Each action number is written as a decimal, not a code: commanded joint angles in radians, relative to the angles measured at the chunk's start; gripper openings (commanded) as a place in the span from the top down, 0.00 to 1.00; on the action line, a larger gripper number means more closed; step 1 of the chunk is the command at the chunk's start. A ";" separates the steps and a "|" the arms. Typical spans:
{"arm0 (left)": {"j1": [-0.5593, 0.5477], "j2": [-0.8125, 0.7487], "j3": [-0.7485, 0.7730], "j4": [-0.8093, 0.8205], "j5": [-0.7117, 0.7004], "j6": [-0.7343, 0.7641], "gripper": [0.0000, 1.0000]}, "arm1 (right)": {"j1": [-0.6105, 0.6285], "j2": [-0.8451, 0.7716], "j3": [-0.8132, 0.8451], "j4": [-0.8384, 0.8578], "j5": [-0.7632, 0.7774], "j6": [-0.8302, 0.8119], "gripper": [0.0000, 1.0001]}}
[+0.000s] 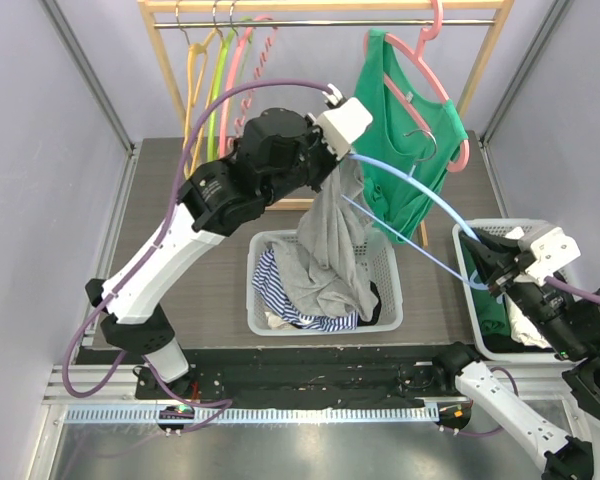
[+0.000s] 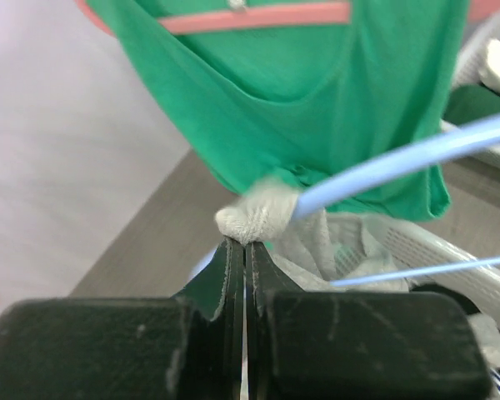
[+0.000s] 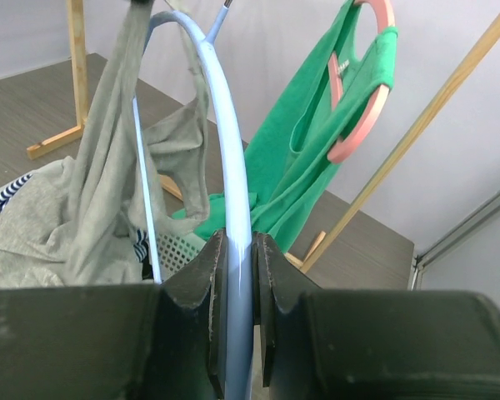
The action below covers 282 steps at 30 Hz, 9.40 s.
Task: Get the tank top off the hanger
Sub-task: Remove the tank top from the hanger, then place the tank top in the bin, then place the hanger at the clothesline, then pick up the hanger from the clothesline.
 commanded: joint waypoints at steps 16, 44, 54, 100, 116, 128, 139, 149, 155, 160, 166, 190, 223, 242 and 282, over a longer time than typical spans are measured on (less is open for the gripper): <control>0.063 -0.157 -0.086 0.113 -0.161 0.039 1.00 | -0.058 -0.097 0.213 -0.057 0.045 0.026 0.99; 0.035 -0.248 -0.355 -0.093 0.398 0.069 1.00 | -0.060 0.087 0.101 0.131 0.130 0.058 0.99; 0.017 -0.154 -0.731 -0.021 0.234 0.172 1.00 | -0.060 0.073 0.103 0.159 0.141 0.038 0.99; -0.017 -0.102 -0.958 0.033 0.232 0.140 0.00 | -0.060 0.309 0.181 0.122 0.098 0.138 0.99; -0.017 -0.234 -0.354 -0.261 0.155 0.106 0.00 | -0.058 0.496 0.348 0.164 0.059 0.048 0.99; -0.017 -0.334 -0.016 -0.128 0.045 0.143 0.00 | 0.428 0.816 0.615 0.140 0.671 -0.285 0.99; -0.005 -0.346 0.144 -0.084 -0.055 0.161 0.00 | 0.612 0.972 0.736 0.212 1.045 -0.431 0.99; 0.057 -0.363 0.222 -0.067 -0.052 0.128 0.02 | 0.730 0.990 0.642 0.651 1.201 -0.718 0.99; 0.095 -0.397 0.174 -0.053 -0.055 0.085 0.01 | 0.730 1.044 0.710 0.656 1.164 -0.713 0.99; 0.103 -0.424 0.059 0.004 -0.130 0.049 0.00 | 0.714 1.064 0.779 0.644 1.098 -0.669 0.99; 0.112 -0.446 -0.033 0.033 -0.193 -0.018 0.00 | 0.658 1.108 0.880 0.530 1.007 -0.551 0.99; 0.121 -0.501 -0.083 0.004 -0.154 -0.053 0.00 | 0.508 1.190 0.925 0.464 0.849 -0.434 0.99; 0.139 -0.489 -0.091 -0.022 -0.105 -0.086 0.00 | 0.407 1.248 0.853 0.464 0.728 -0.313 0.99; 0.161 -0.489 -0.117 -0.030 -0.079 -0.107 0.00 | 0.408 1.149 0.655 0.434 0.653 -0.117 0.76; 0.178 -0.328 -0.027 -0.134 0.129 -0.185 0.00 | 0.408 0.705 0.739 0.107 0.944 0.109 0.00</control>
